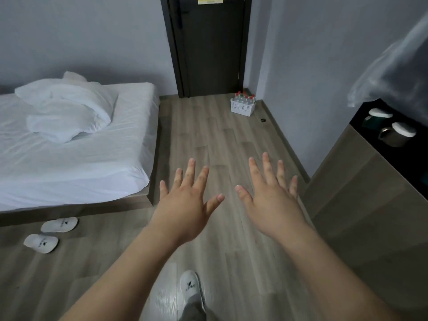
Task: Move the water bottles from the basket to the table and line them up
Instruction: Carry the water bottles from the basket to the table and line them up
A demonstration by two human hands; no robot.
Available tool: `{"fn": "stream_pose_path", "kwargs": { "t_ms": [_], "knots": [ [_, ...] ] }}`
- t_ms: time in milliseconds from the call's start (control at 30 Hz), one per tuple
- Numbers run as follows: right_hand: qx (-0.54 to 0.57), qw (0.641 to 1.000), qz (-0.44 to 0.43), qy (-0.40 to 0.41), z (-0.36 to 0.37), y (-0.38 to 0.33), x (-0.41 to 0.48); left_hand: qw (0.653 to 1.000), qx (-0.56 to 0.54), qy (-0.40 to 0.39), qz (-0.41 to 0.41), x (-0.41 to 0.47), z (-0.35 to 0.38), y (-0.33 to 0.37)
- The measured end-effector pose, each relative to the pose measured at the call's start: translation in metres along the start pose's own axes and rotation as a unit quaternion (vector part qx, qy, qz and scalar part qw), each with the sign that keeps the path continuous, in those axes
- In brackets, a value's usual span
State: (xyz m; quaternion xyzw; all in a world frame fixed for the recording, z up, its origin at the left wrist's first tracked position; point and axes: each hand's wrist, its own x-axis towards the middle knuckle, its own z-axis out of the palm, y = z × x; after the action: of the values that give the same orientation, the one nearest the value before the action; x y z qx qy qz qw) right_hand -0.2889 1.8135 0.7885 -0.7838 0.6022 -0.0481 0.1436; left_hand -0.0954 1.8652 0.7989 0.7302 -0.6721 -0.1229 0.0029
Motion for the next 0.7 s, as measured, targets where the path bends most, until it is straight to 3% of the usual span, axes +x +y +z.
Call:
{"fn": "stream_pose_path", "kwargs": {
  "t_ms": [400,700],
  "knots": [
    [-0.018,0.998,0.055,0.018,-0.004,-0.089,0.217,0.998,0.007,0.000,0.067,0.225,-0.066,-0.128],
    [-0.013,0.995,0.093,0.036,0.008,-0.091,0.369,0.993,0.011,-0.016,0.115,0.384,-0.083,-0.156]
  ]
}}
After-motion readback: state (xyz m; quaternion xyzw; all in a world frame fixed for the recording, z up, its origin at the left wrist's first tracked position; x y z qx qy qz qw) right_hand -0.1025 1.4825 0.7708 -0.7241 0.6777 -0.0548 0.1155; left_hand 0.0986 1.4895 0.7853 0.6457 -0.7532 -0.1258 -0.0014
